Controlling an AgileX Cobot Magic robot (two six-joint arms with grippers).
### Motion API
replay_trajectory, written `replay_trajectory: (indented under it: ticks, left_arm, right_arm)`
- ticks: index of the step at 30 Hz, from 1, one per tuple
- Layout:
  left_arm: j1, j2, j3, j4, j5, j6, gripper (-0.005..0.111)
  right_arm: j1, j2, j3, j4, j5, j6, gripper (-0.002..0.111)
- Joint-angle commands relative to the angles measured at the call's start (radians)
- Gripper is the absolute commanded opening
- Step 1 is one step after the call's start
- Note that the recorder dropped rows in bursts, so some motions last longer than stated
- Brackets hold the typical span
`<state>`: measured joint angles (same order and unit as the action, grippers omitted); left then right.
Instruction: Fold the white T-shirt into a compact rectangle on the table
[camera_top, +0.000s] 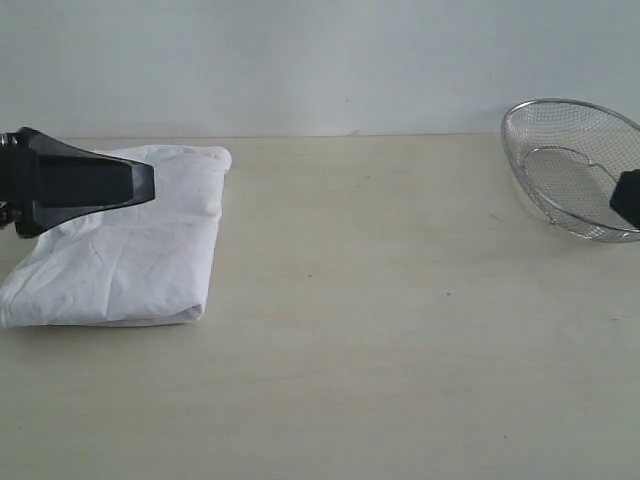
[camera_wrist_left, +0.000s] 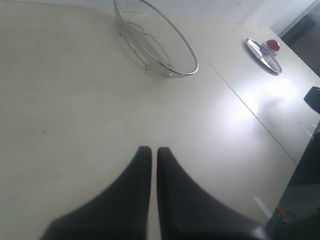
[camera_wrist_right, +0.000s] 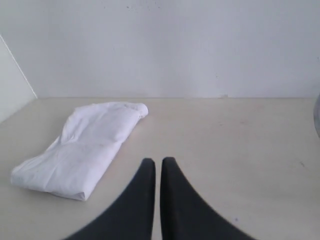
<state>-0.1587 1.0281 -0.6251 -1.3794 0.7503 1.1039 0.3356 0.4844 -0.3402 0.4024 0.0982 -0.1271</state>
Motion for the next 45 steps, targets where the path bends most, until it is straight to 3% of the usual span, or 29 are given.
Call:
replay_trajectory:
  ticks: [1,7,18,22,25,28,37,42,45]
  left_arm:
    - [-0.016,-0.066,0.004,0.001,0.01,0.011,0.005]
    - [-0.016,-0.139,0.004,0.001,0.013,0.011,0.005]
    - [-0.016,-0.208,0.006,0.013,0.286,0.009,0.005]
    - [-0.016,-0.212,0.006,0.016,0.284,0.013,0.005]
    - [-0.012,-0.216,0.006,0.039,0.202,0.018,0.005]
    - [-0.028,-0.269,0.006,0.087,0.012,0.026,0.005]
    - [-0.021,-0.61,0.057,0.211,-0.345,0.033,0.005]
    - [-0.021,-0.831,0.211,0.221,-0.615,0.04,0.005]
    - [0.01,-0.938,0.303,0.265,-0.675,0.042,0.005]
  right_arm:
    - [-0.001,-0.091,0.029,0.0,0.073,-0.01,0.0]
    - [-0.001,-0.114,0.029,0.07,0.138,0.046,0.0]
    - [-0.001,-0.114,0.029,0.13,0.136,0.065,0.0]
    - [-0.001,-0.114,0.029,0.13,0.136,0.065,0.0]
    - [-0.001,-0.114,0.029,0.13,0.136,0.065,0.0]
    - [-0.001,-0.114,0.029,0.13,0.136,0.065,0.0]
    - [-0.001,-0.114,0.029,0.131,0.136,0.065,0.0]
    - [-0.001,-0.114,0.029,0.13,0.107,0.065,0.0]
    - [-0.001,-0.114,0.029,0.13,0.107,0.065,0.0]
